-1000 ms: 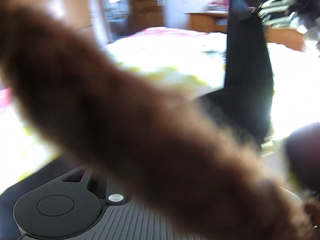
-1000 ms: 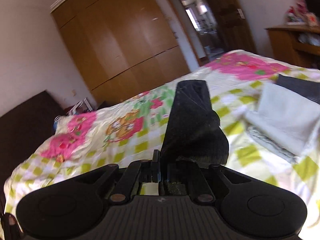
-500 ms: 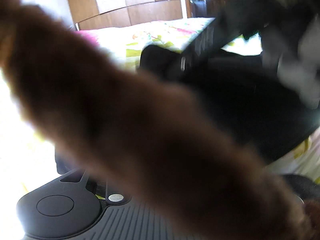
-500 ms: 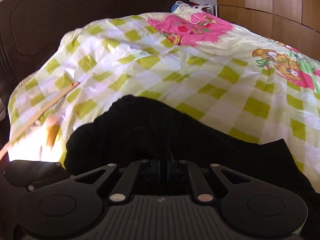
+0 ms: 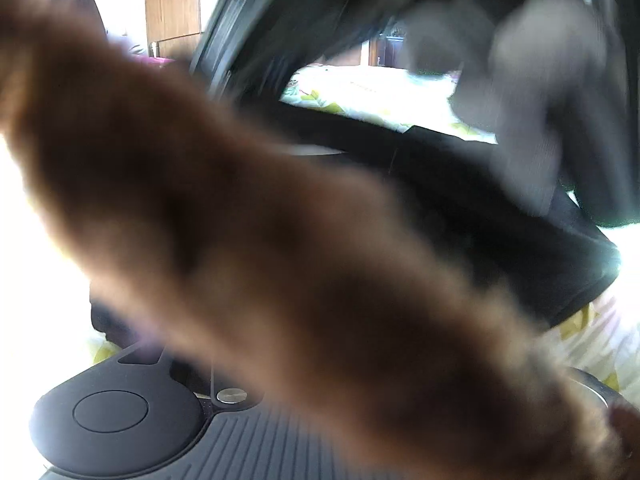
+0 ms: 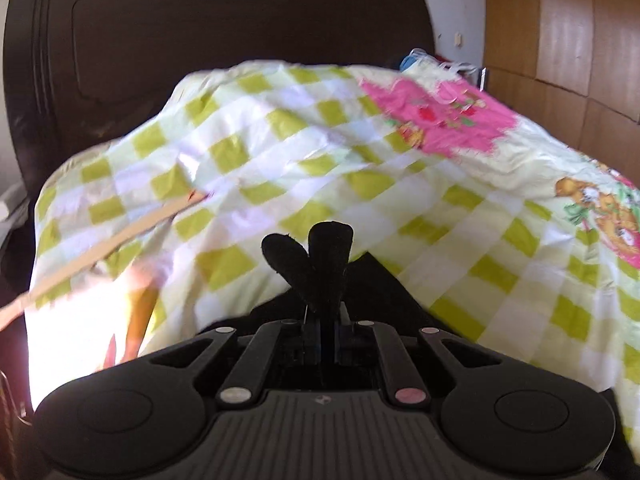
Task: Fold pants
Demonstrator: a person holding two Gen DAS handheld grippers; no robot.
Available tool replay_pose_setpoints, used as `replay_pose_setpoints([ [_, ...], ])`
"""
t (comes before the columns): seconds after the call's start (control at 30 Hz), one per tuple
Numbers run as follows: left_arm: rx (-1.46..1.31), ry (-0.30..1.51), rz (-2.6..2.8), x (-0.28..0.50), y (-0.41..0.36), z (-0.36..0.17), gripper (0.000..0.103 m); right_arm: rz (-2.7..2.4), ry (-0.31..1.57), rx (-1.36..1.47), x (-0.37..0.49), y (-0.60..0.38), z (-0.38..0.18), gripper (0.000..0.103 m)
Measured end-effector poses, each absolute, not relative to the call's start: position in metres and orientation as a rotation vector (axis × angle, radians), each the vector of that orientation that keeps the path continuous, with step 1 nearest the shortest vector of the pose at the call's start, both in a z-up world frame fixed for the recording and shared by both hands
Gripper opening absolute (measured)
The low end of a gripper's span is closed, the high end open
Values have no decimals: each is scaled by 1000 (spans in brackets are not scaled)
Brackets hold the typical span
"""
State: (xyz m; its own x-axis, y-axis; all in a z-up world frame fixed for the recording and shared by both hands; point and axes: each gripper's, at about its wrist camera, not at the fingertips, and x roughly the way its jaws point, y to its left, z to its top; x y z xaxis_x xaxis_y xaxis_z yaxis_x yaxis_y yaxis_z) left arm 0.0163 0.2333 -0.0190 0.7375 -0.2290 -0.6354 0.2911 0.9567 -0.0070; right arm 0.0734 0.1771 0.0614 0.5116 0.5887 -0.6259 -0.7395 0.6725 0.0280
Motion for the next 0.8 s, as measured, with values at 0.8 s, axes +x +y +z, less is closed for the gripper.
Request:
replay_pose_setpoints([
  [0.8, 17, 701, -279, 5, 257, -16, 43, 1035, 760, -120, 62, 145, 48, 34],
])
